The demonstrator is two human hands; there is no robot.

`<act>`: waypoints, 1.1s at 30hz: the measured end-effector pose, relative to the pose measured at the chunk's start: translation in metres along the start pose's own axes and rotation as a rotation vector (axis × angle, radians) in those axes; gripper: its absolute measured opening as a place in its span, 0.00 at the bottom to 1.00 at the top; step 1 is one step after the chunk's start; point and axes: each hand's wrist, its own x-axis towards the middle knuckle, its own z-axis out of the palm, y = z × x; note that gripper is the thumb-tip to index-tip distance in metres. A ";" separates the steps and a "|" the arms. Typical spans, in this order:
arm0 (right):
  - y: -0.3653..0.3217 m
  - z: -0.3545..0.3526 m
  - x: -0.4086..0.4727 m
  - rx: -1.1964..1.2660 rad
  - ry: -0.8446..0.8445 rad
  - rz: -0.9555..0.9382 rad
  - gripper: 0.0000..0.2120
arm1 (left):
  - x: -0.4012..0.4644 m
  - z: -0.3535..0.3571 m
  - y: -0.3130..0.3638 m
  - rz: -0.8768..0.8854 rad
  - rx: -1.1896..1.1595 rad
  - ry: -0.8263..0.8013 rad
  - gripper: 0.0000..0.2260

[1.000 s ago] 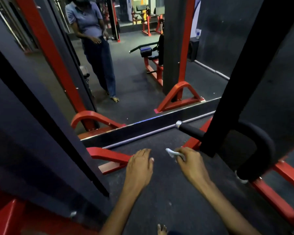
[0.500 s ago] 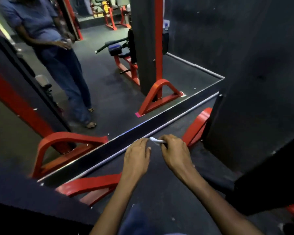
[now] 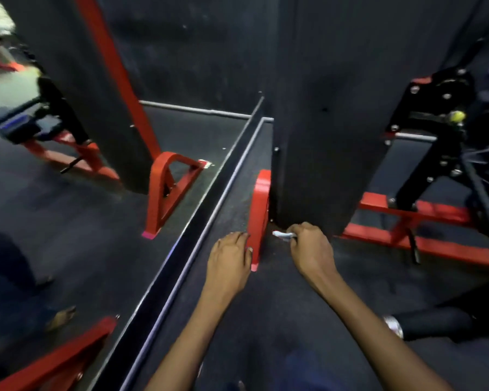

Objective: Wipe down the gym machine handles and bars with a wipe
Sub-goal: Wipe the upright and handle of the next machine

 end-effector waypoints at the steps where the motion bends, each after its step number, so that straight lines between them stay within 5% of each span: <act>1: 0.001 -0.001 0.002 -0.007 0.007 0.032 0.12 | 0.007 0.002 -0.002 0.041 -0.002 0.001 0.15; 20: 0.066 -0.038 0.027 0.083 0.438 0.638 0.08 | 0.151 0.097 0.064 0.708 -0.223 -0.314 0.16; 27: 0.058 -0.046 -0.023 0.072 0.953 0.713 0.13 | 0.176 0.114 0.134 1.081 -0.462 -0.493 0.22; 30: 0.047 -0.059 -0.057 -0.141 1.232 0.859 0.14 | 0.182 0.112 0.156 1.189 -0.584 -0.577 0.21; 33: 0.057 -0.072 -0.084 -0.177 1.106 1.106 0.09 | 0.179 0.100 0.192 1.283 -0.742 -0.683 0.26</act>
